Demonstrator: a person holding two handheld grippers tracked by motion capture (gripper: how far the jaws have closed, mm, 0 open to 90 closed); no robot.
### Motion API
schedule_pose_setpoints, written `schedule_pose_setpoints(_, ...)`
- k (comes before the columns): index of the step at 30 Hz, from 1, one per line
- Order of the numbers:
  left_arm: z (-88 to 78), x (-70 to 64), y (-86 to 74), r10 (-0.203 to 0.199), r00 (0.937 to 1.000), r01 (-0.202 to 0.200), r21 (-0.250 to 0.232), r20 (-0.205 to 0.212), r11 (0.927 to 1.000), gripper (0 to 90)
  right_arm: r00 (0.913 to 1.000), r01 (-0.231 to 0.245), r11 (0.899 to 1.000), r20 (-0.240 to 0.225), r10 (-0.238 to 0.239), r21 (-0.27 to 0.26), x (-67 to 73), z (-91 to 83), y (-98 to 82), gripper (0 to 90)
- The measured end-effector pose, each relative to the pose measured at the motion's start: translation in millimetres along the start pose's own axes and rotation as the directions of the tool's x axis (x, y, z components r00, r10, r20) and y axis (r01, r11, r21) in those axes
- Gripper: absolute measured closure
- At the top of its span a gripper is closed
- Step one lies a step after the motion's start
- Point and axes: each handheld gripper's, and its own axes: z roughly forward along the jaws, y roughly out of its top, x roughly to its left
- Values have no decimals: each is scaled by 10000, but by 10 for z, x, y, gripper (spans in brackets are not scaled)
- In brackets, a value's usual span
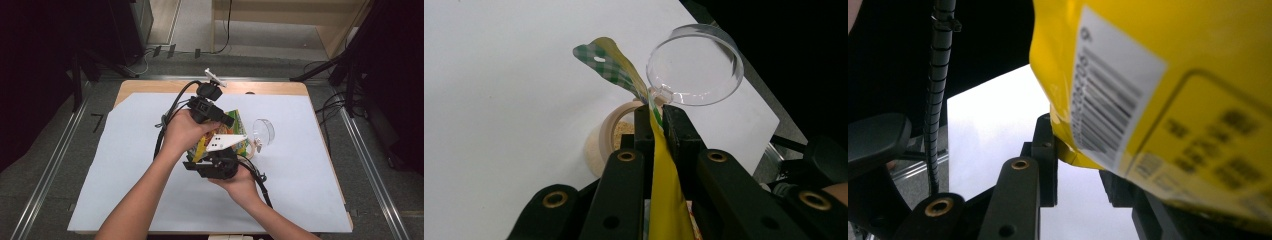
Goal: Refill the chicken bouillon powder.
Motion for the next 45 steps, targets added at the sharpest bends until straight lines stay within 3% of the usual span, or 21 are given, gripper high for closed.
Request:
schedule_pose_setpoints(8, -23, -1, 11, -50, 10000, 50, -84, 65, 10000, 860, 10000, 46, 10000, 18, -46, -38, 14, -19, 21, 727)
schedule_pose_setpoints(26, 15, -26, 21, 133, 9997, -128, 272, -197, 9995, 854, 9997, -232, 9997, -90, 232, -102, 24, -7, 10, 723)
schedule_pose_setpoints(45, 25, -7, -12, 142, 9999, -141, 77, -80, 9999, 851, 9998, -182, 9998, 1, 182, -24, 34, 10, -16, 714)
